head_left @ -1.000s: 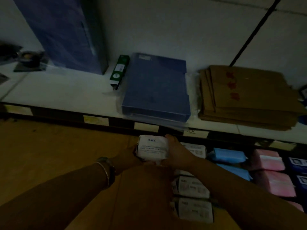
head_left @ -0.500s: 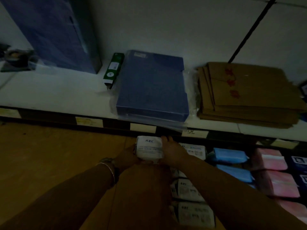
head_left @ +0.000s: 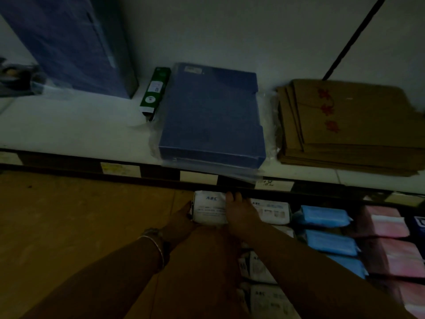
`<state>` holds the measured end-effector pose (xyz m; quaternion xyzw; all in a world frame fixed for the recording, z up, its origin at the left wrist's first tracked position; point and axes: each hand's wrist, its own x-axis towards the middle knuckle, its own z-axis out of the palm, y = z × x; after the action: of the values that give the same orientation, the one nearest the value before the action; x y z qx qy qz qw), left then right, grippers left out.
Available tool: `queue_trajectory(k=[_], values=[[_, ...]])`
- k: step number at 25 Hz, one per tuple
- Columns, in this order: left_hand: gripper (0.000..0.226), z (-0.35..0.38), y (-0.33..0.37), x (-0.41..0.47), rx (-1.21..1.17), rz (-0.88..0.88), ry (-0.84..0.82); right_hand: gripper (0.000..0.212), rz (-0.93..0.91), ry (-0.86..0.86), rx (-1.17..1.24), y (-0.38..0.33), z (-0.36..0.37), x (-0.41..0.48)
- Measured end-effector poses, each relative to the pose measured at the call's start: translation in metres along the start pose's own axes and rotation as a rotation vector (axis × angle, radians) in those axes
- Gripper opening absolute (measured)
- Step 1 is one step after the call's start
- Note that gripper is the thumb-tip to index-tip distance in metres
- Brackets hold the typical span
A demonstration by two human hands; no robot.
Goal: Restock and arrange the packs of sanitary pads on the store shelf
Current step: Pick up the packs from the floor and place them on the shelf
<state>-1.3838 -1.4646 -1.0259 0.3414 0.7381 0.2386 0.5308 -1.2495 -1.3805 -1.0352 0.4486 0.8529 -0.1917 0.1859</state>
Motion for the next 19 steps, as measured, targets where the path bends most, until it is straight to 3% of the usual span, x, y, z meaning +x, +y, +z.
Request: queue_trajectory(k=[7,10,14,19], values=[[0.06,0.001,0.009,-0.009,0.067,-0.003,0.039,0.086,-0.021,-0.045,-0.022,0.001,-0.013,-0.006],[0.064,0.003,0.018,-0.023,0.134,-0.023,0.077,0.065,-0.019,-0.024,0.047,-0.002,-0.025,-0.016],[0.047,-0.008,0.029,-0.038,0.228,0.011,0.139,0.035,-0.108,0.052,0.155,0.0,-0.049,-0.034],[0.036,-0.025,0.066,-0.053,0.346,0.173,0.131,0.021,-0.11,0.258,0.573,0.009,-0.083,-0.049]])
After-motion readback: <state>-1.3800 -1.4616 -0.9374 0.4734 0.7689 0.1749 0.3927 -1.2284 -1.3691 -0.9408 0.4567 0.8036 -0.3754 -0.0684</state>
